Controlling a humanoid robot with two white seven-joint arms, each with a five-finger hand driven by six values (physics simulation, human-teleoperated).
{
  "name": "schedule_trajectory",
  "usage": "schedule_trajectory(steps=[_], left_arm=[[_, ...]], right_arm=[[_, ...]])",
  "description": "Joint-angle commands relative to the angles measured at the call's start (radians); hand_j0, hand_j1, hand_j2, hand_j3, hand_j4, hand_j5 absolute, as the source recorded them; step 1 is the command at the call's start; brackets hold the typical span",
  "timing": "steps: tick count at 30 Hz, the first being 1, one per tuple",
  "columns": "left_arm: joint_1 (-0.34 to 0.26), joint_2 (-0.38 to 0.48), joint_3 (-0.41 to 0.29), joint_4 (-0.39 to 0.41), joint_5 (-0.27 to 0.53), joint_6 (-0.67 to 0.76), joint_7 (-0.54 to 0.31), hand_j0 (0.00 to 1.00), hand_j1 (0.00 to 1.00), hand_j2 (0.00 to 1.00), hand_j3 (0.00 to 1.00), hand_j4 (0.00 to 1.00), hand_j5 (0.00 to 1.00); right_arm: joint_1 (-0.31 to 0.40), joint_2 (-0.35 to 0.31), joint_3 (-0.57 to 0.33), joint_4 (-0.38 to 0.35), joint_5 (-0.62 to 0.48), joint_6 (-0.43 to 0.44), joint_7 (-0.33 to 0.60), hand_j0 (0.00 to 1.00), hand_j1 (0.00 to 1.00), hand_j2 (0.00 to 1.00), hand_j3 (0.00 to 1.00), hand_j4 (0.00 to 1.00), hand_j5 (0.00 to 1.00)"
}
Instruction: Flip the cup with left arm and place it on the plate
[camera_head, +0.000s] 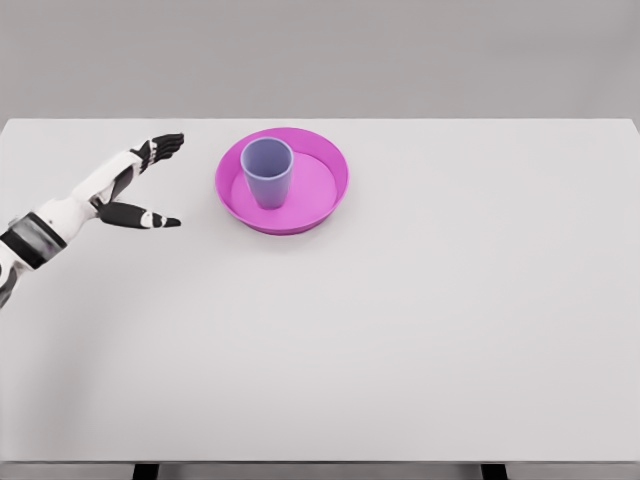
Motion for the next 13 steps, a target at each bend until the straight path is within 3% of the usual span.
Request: schedule_trajectory(steps=[1,3,6,13], left_arm=[[0.002,0.090,-0.064,-0.062,0.009,0.001,-0.072,1.00,1.00,1.00,1.00,1.00,1.00],[0.015,0.183,-0.064,-0.153,0.009,0.001,-0.078,1.00,1.00,1.00,1.00,1.00,1.00],[0.037,0.210,-0.051,-0.224,0.015,0.001,-0.080,1.00,1.00,1.00,1.00,1.00,1.00],[0.045,0.225,-0.060,-0.224,0.017,0.001,-0.080,1.00,1.00,1.00,1.00,1.00,1.00]], right_arm=[[0.000,0.000,0.000,0.000,0.001,0.000,0.000,1.00,1.00,1.00,1.00,1.00,1.00],[0.000,0.000,0.000,0.000,0.001,0.000,0.000,1.00,1.00,1.00,1.00,1.00,1.00],[0.000,0.000,0.000,0.000,0.001,0.000,0.000,1.00,1.00,1.00,1.00,1.00,1.00],[0.000,0.000,0.000,0.000,0.001,0.000,0.000,1.00,1.00,1.00,1.00,1.00,1.00]])
